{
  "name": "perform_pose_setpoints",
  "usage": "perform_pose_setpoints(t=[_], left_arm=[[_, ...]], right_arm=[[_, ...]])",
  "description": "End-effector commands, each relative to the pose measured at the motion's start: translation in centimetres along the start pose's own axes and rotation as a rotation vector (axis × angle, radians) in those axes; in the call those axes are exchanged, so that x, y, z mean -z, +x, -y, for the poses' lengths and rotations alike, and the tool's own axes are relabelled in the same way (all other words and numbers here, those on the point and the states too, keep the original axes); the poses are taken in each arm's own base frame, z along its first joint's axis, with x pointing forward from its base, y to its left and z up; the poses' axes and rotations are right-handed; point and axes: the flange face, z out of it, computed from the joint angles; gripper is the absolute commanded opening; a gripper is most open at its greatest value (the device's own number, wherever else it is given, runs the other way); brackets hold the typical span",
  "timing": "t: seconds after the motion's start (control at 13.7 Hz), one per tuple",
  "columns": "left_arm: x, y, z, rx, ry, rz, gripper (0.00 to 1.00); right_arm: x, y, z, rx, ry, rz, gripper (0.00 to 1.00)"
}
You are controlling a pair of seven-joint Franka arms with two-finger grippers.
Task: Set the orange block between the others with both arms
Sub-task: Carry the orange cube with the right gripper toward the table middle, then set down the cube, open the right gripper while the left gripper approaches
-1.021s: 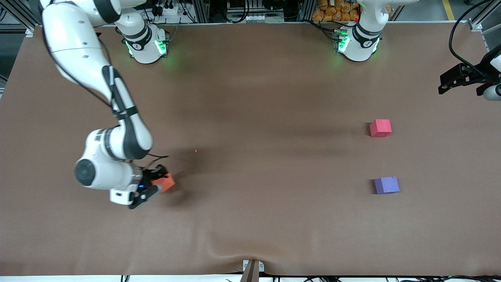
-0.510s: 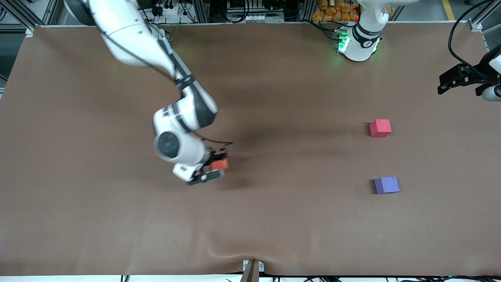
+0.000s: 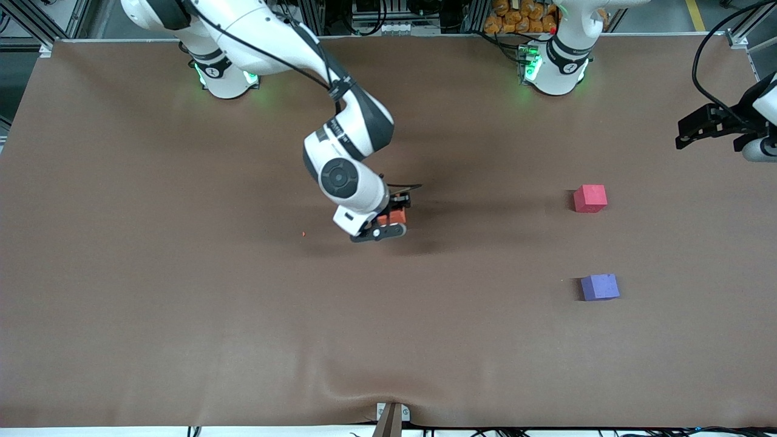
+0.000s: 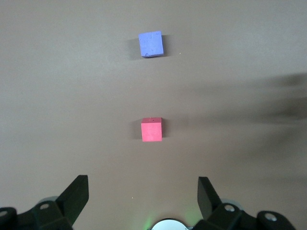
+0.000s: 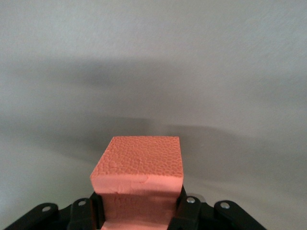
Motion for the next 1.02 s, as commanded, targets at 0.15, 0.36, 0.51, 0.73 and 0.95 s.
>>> perform_pose_setpoints(t=[0.15, 0.36, 0.51, 0.73, 0.95], left_arm=[[-1.1, 1.5, -0.6, -0.01, -0.018, -0.011, 1.0], [-2.0, 2.3, -0.8, -0.015, -0.016, -0.009, 1.0], [-2.2, 2.8, -1.6, -0.027, -0.016, -0.019, 1.0], [-3.4, 3.9, -3.4, -0.059, -0.012, -0.02, 1.0], [-4.2, 4.7, -4.4, -0.08, -0.001, -0.017, 1.0]], right_arm=[[-3.1, -0.6, 2.9, -0.1, 0.046, -0.057, 0.3], [-4.1, -0.4, 3.7, -0.14, 0.072, -0.092, 0.39], [-4.6, -0.4, 3.9, -0.141, 0.078, -0.107, 0.49], [-4.0, -0.5, 4.1, -0.129, 0.077, -0.11, 1.0], [0.0, 1.1, 2.5, -0.117, 0.087, -0.127, 1.0]])
